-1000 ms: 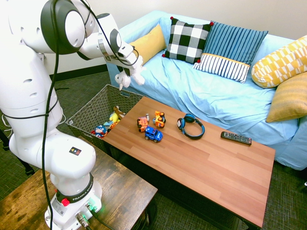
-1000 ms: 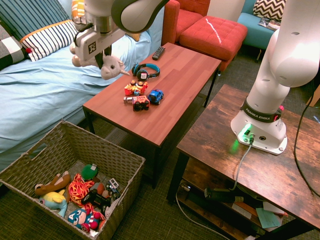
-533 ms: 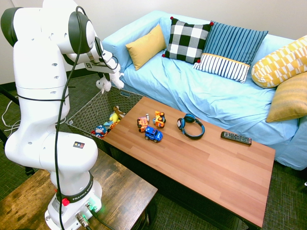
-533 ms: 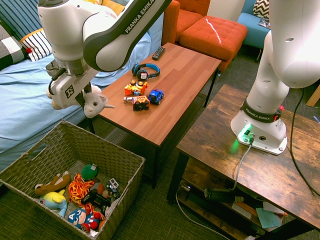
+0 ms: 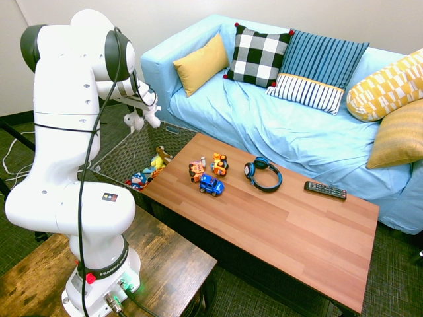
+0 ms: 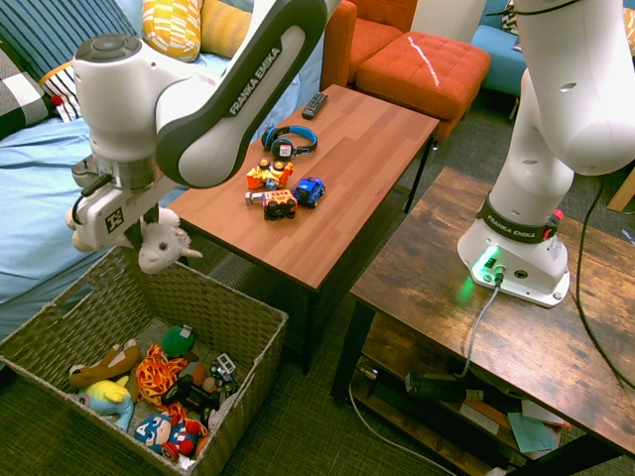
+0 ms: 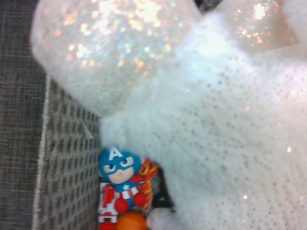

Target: Put the stuffed toy in the basket

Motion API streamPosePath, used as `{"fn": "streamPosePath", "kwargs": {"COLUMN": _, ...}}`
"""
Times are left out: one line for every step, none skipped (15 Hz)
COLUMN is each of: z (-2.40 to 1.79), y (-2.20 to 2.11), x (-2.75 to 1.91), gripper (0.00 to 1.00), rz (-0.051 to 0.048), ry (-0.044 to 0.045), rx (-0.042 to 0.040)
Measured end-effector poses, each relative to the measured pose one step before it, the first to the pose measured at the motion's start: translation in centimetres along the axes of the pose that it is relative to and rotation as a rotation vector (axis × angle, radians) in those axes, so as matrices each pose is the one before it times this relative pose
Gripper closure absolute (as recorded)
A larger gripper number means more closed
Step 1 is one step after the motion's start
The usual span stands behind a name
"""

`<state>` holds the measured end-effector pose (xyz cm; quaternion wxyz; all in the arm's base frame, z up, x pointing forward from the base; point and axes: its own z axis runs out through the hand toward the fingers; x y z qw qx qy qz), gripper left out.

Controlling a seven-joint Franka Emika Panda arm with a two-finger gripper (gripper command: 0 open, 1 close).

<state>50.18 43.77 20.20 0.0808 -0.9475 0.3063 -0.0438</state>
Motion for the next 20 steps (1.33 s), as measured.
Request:
{"fn": "streamPosePath", "kwargs": {"z": 2.431, "y": -0.132, "x": -0.712, "gripper": 1.0, "rz": 0.00767, "ry": -0.03024, "rx": 0.00481}}
{"fn": "streamPosePath", "kwargs": {"z": 2.39, "y": -0.054, "x": -0.594, "gripper": 1.0, "rz": -0.00526, "ry": -0.02524, "rx": -0.00105}}
{"fn": "streamPosePath", "kwargs": {"z": 2.23, "y": -0.078, "x": -0.341, "gripper": 1.0, "rz": -0.00252, "ry": -0.02089, "rx": -0.00547}}
{"fn": "streamPosePath", "kwargs": {"z": 1.955, "y": -0.046, "x": 0.036, "gripper": 1.0, "rz": 0.00535, "ry": -0.02204, "rx": -0.00664}}
{"fn": "streamPosePath", "kwargs": {"z": 1.719, "y": -0.005, "x": 0.345, "gripper": 0.0, "rz": 0.00954, "ry": -0.02129, "rx": -0.00903}}
{"fn": "streamPosePath", "kwargs": {"z": 1.417, "y": 0.045, "x": 0.365, "gripper": 0.0, "rz": 0.00839, "ry": -0.01947, "rx": -0.01204}}
{"fn": "streamPosePath", "kwargs": {"z": 1.136, "y": -0.064, "x": 0.289, "gripper": 0.0, "rz": 0.0022, "ry": -0.0135, "rx": -0.00848}}
{"fn": "streamPosePath", "kwargs": {"z": 0.82, "y": -0.181, "x": 0.266, "gripper": 0.0, "rz": -0.00114, "ry": -0.0046, "rx": -0.00843}}
{"fn": "streamPosePath", "kwargs": {"z": 0.376, "y": -0.292, "x": 0.163, "gripper": 0.0, "rz": -0.00133, "ry": 0.00321, "rx": -0.00366}}
{"fn": "streamPosePath", "kwargs": {"z": 0.065, "y": -0.346, "x": 0.145, "gripper": 0.0, "rz": -0.00116, "ry": 0.00207, "rx": -0.00065}}
{"fn": "streamPosePath", "kwargs": {"z": -0.074, "y": -0.26, "x": 0.081, "gripper": 0.0, "rz": -0.00181, "ry": 0.00139, "rx": -0.00331}}
{"fn": "streamPosePath", "kwargs": {"z": -0.048, "y": -0.122, "x": 0.042, "gripper": 0.0, "rz": -0.00183, "ry": 0.00235, "rx": -0.00521}}
{"fn": "streamPosePath", "kwargs": {"z": -0.021, "y": -0.084, "x": 0.05, "gripper": 0.0, "rz": -0.00186, "ry": 0.00268, "rx": -0.0056}}
{"fn": "streamPosePath", "kwargs": {"z": -0.023, "y": -0.091, "x": 0.057, "gripper": 0.0, "rz": -0.0007, "ry": 0.00151, "rx": -0.0035}}
{"fn": "streamPosePath", "kwargs": {"z": 0.061, "y": -0.086, "x": 0.061, "gripper": 0.0, "rz": 0.00128, "ry": -0.00303, "rx": -0.0011}}
{"fn": "streamPosePath", "kwargs": {"z": 0.141, "y": 0.022, "x": 0.041, "gripper": 0.0, "rz": 0.00067, "ry": -0.00527, "rx": 0.00013}}
{"fn": "streamPosePath", "kwargs": {"z": 0.174, "y": 0.086, "x": 0.01, "gripper": 0.0, "rz": -0.00028, "ry": -0.00307, "rx": -0.00167}}
{"fn": "streamPosePath", "kwargs": {"z": 0.094, "y": 0.052, "x": 0.018, "gripper": 0.0, "rz": 0.0014, "ry": -0.00283, "rx": -0.00053}}
{"fn": "streamPosePath", "kwargs": {"z": -0.014, "y": -0.011, "x": 0.018, "gripper": 0.0, "rz": 0.00252, "ry": -0.0033, "rx": 0.00145}}
{"fn": "streamPosePath", "kwargs": {"z": -0.052, "y": -0.051, "x": 0.026, "gripper": 0.0, "rz": 0.00142, "ry": -0.0021, "rx": 0.00216}}
